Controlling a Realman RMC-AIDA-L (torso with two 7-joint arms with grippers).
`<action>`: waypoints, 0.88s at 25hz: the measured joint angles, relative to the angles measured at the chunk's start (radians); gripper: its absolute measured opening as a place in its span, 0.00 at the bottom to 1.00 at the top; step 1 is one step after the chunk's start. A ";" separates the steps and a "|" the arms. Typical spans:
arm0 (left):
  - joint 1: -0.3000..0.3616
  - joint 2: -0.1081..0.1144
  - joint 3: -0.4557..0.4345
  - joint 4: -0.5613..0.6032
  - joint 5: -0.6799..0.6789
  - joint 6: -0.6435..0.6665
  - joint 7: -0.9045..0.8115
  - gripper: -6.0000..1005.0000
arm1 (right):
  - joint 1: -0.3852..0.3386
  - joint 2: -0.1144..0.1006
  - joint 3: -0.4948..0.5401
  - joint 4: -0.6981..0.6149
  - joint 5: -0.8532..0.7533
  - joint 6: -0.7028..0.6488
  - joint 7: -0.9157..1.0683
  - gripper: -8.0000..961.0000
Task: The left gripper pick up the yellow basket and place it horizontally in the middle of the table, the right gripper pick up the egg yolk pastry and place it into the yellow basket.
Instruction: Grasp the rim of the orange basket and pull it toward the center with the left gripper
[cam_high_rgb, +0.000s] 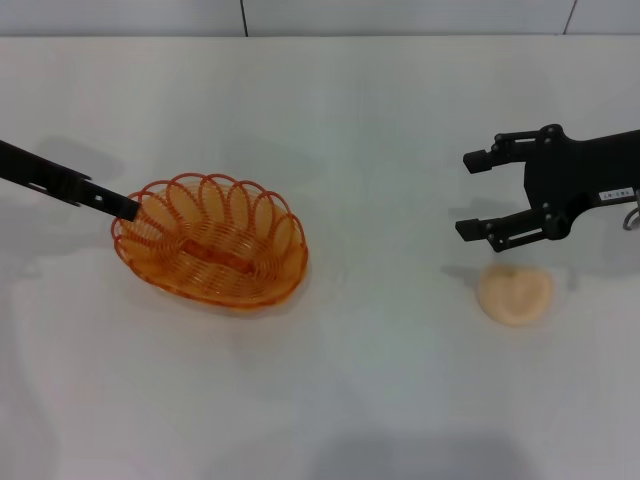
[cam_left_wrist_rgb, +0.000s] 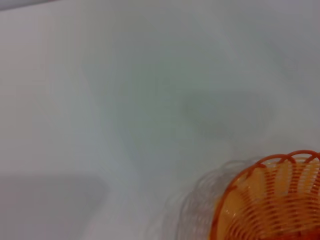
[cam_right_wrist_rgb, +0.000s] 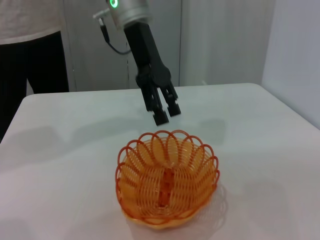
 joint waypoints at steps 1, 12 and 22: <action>-0.004 -0.003 0.000 -0.012 0.006 -0.013 0.003 0.85 | 0.000 0.001 -0.001 0.000 0.000 0.000 0.000 0.86; -0.007 -0.029 0.023 -0.074 0.029 -0.096 0.011 0.85 | -0.004 0.008 -0.003 0.003 0.000 0.010 -0.011 0.86; -0.003 -0.047 0.033 -0.094 0.032 -0.145 0.013 0.80 | -0.007 0.008 -0.004 0.002 0.000 0.011 -0.012 0.86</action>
